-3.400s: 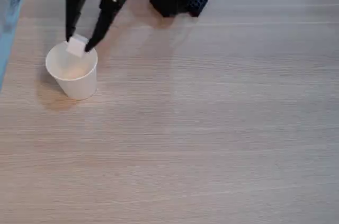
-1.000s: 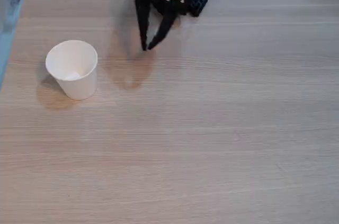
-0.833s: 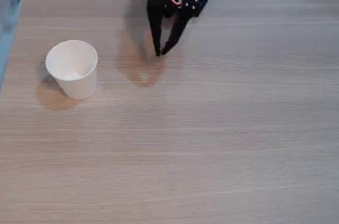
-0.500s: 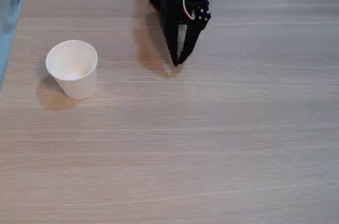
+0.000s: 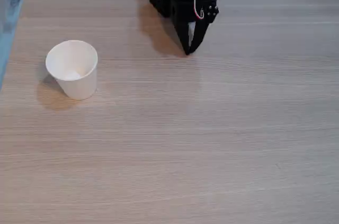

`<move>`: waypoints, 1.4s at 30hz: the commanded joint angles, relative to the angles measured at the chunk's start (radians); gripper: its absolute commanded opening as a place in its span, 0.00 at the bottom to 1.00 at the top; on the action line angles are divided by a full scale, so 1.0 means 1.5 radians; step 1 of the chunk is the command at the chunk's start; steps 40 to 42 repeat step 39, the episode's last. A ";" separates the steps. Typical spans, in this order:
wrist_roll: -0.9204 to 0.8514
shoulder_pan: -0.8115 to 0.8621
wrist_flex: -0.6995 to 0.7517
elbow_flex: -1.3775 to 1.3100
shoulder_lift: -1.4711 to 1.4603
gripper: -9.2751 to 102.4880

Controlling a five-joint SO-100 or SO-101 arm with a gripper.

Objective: Grasp a block and put it in the bin.

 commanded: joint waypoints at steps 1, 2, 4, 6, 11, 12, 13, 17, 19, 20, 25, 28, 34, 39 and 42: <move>0.026 0.004 0.019 0.006 0.007 0.08; 0.027 0.005 0.019 0.006 0.007 0.08; 0.027 0.006 0.019 0.006 0.007 0.08; 0.026 0.004 0.019 0.006 0.007 0.08; 0.025 -0.003 0.019 0.006 0.007 0.08; 0.025 -0.003 0.019 0.006 0.007 0.08; 0.025 -0.003 0.019 0.006 0.007 0.08; 0.025 -0.004 0.020 0.006 0.007 0.08; 0.025 -0.004 0.020 0.006 0.007 0.08; 0.024 -0.004 0.020 0.006 0.007 0.08; 0.021 -0.005 0.020 0.005 0.007 0.08; 0.024 -0.009 0.020 0.005 0.007 0.08; 0.025 -0.009 0.020 0.005 0.007 0.08; 0.025 -0.011 0.020 0.005 0.007 0.08; 0.025 -0.011 0.020 0.005 0.007 0.08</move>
